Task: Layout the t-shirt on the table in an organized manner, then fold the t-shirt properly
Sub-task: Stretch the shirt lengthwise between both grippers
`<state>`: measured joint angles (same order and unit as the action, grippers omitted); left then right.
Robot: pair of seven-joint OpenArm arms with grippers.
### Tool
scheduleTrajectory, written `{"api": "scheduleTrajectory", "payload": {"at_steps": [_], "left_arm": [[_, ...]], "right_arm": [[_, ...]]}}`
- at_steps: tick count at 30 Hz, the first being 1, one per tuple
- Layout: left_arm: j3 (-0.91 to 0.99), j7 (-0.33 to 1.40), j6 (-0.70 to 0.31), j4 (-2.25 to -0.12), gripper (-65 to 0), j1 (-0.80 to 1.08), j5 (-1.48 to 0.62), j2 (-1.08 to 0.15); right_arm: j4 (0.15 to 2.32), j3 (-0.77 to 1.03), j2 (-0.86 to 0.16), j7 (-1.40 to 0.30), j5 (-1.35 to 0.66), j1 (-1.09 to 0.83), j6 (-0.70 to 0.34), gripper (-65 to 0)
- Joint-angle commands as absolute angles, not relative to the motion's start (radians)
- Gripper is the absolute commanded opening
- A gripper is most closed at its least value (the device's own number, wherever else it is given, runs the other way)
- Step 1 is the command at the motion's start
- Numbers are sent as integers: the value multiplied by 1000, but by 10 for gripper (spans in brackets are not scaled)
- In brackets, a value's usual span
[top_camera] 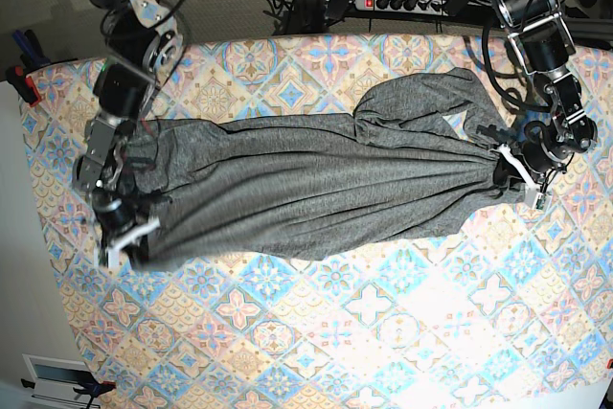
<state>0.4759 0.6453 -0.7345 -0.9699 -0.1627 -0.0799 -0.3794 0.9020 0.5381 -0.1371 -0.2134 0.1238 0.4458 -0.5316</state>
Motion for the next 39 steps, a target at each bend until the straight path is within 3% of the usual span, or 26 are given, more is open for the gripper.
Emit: {"api": "scheduleTrajectory", "payload": {"at_steps": [1, 6, 11, 13, 17, 20, 25, 30, 34, 39], "left_arm": [[460, 823, -698, -944, -581, -128, 96, -372], [461, 823, -698, -944, -581, -130, 157, -371], [464, 842, -698, -946, -581, -163, 213, -366], [464, 888, -698, -961, -580, -182, 214, -366], [461, 958, -698, -1090, -553, -191, 216, -364], [461, 969, -698, -1187, -478, -194, 216, -335], [460, 969, -698, -1248, -348, -245, 237, -298], [463, 963, -698, -1291, -271, -286, 314, -257], [461, 963, -698, -1508, -263, -226, 308, -237], [460, 963, -698, -1722, -260, -168, 306, -225]], "right_arm": [[911, 564, -151, -211, 120, 450, -524, -650], [903, 641, -151, -211, 124, 455, -521, -650], [903, 638, -153, -211, 125, 455, -395, -650], [903, 638, -153, -213, 125, 455, -390, -638], [903, 638, -153, -213, 125, 455, -390, -515], [903, 636, -153, -213, 125, 456, -390, -399], [928, 564, -153, -213, 122, 456, -390, -318], [1089, 547, -153, -216, 120, 450, -390, -308], [1268, 542, -151, -222, 124, 449, -390, -308], [1330, 541, -147, -265, 125, 383, -390, -308]]}}
